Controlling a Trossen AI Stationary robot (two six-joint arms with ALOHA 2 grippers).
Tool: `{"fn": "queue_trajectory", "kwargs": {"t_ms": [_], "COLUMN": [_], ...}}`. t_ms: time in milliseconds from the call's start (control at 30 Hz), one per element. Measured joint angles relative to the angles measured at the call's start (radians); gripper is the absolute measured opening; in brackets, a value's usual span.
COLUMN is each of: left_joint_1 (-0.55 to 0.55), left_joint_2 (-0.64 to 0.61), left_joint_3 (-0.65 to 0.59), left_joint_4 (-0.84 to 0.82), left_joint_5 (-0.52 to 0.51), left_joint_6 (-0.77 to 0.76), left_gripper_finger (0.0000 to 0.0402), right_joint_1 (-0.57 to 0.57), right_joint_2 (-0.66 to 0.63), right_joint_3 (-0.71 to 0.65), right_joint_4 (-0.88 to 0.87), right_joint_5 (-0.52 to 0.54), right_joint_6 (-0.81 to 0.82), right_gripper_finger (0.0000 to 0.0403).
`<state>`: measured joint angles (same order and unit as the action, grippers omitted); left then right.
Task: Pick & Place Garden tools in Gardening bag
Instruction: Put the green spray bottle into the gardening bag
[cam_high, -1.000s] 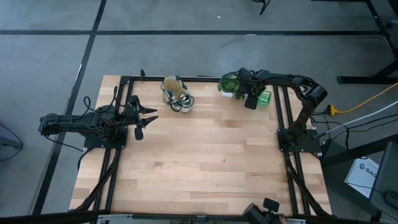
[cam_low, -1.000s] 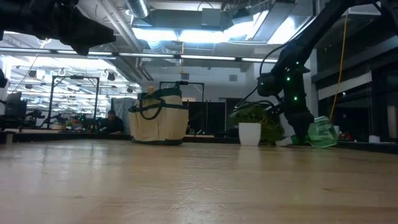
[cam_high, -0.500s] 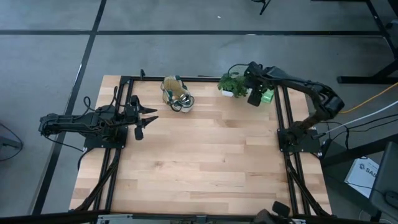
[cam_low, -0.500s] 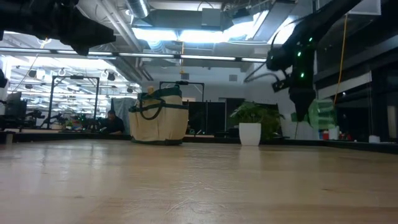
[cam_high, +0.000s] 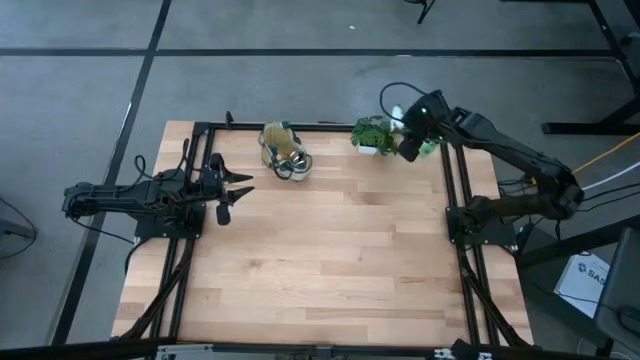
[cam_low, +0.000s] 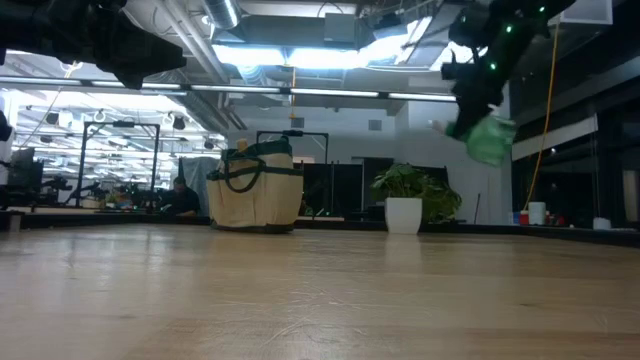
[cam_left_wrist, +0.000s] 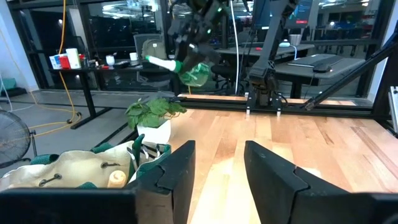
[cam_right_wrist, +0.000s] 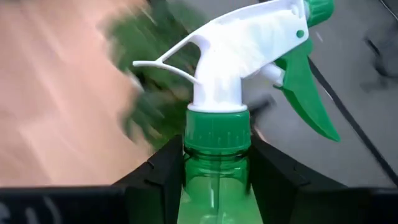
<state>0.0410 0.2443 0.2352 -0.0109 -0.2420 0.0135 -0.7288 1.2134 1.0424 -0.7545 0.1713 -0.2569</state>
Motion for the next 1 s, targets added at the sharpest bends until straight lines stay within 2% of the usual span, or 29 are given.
{"fn": "queue_trajectory", "kwargs": {"t_ms": [167,300,700,1000], "left_joint_1": [0.000,0.000,0.000,0.000], "left_joint_2": [0.000,0.000,0.000,0.000], "left_joint_3": [0.000,0.000,0.000,0.000], "left_joint_4": [0.000,0.000,0.000,0.000], "left_joint_5": [0.000,0.000,0.000,0.000], "left_joint_6": [0.000,0.000,0.000,0.000], "left_gripper_finger": [0.0132,0.0132,0.0134,0.0136], "right_joint_1": [0.068,0.123,0.272,0.352], "right_joint_2": [-0.021,-0.021,0.007,0.126], "right_joint_3": [0.000,0.000,0.000,0.000], "right_joint_4": [0.145,0.273,0.666,1.038], "right_joint_5": [-0.134,-0.179,-0.184,-0.186], "right_joint_6": [0.034,0.044,0.146,0.149], "right_gripper_finger": [0.0149,0.0149,0.0149,0.0149]}}
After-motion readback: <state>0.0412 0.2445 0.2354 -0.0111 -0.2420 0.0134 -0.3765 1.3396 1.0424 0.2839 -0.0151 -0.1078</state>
